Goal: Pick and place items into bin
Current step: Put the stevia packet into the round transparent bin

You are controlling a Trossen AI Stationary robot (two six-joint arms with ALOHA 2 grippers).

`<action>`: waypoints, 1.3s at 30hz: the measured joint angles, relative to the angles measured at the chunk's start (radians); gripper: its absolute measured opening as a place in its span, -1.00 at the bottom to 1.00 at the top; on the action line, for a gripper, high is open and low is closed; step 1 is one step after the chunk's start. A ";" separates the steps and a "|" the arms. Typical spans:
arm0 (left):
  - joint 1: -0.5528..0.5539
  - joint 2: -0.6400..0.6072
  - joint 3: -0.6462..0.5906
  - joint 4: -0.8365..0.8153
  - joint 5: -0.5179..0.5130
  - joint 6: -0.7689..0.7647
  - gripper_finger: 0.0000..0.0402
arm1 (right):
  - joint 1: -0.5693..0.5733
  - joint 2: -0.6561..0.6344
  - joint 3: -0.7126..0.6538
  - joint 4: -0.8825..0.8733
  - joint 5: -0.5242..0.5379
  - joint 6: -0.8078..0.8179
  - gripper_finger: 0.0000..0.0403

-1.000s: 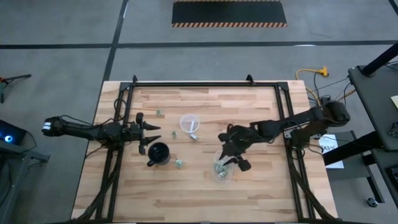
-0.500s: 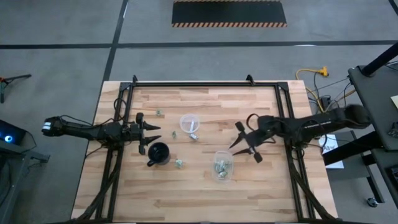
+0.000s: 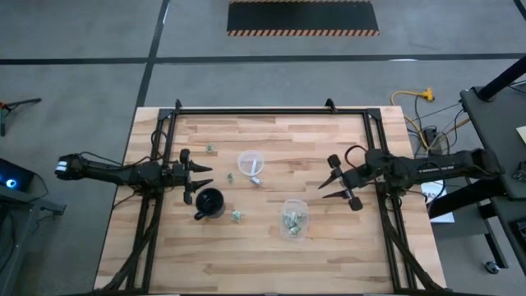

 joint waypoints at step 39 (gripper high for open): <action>0.000 0.118 -0.001 0.017 0.000 -0.184 -0.19 | 0.000 -0.710 -0.153 -0.205 -0.021 0.101 -0.40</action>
